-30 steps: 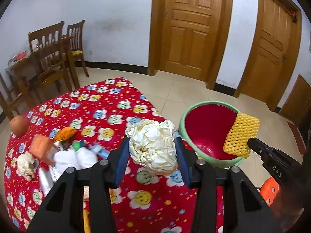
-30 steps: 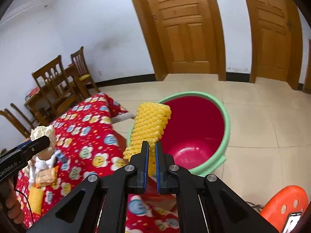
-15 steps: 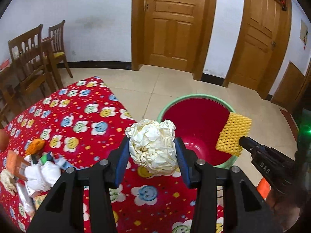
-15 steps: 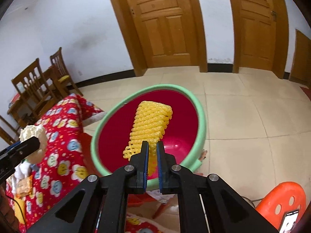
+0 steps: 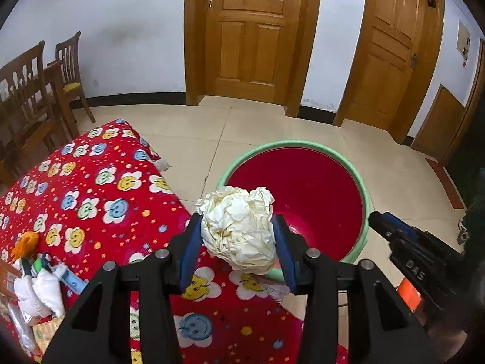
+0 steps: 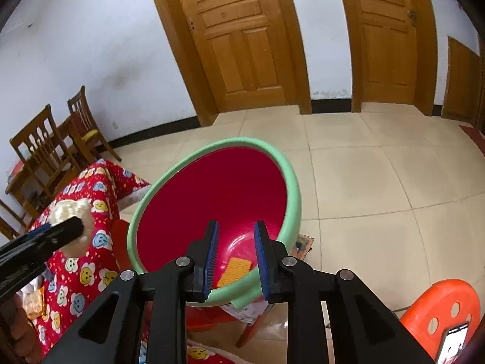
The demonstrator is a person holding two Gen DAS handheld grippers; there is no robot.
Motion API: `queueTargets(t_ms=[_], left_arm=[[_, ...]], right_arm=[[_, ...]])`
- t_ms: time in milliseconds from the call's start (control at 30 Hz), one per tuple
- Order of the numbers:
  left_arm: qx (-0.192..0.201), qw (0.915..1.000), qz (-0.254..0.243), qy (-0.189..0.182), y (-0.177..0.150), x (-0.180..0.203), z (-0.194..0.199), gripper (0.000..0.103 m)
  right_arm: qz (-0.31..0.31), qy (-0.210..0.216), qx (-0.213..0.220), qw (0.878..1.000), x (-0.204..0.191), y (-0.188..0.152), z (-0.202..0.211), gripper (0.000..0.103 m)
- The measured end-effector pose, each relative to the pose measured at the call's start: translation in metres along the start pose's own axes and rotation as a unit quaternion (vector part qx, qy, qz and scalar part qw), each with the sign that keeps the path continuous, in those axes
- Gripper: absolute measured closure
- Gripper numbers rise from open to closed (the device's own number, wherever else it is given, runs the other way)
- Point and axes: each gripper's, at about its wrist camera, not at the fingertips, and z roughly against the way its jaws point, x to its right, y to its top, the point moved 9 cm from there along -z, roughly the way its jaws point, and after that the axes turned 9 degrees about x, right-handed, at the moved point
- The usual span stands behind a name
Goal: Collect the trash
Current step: 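Carry tissue and foam net to the red bucket and open both grippers, then move both open grippers back toward the table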
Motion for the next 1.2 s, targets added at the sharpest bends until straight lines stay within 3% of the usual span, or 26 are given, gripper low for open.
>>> queueTargets(t_ms=[467,533,667,767,1067,1200], left_arm=[[-0.028,0.9992,-0.007,-0.027,-0.007,0.023,-0.050,0.055],[-0.030,0.9991,-0.005,-0.028,-0.008,0.024,-0.051,0.048],[-0.028,0.9993,-0.001,-0.024,-0.007,0.025,-0.048,0.031],[-0.022,0.9996,0.000,-0.017,-0.004,0.023,-0.042,0.026],[-0.009,0.9995,0.030,-0.005,0.002,0.005,-0.019,0.025],[-0.002,0.9992,0.041,0.004,0.005,-0.005,-0.004,0.025]], right_arm=[[-0.040,-0.019,0.019,0.999,0.021,0.003,0.016,0.079],[-0.043,-0.019,0.019,0.999,0.022,0.003,0.018,0.079],[-0.047,-0.018,0.020,0.999,0.021,0.004,0.019,0.075],[-0.051,-0.017,0.024,0.998,0.020,0.005,0.021,0.068],[-0.049,-0.007,0.029,0.998,0.011,0.007,0.032,0.064],[-0.044,0.001,0.030,0.999,0.003,0.007,0.039,0.056]])
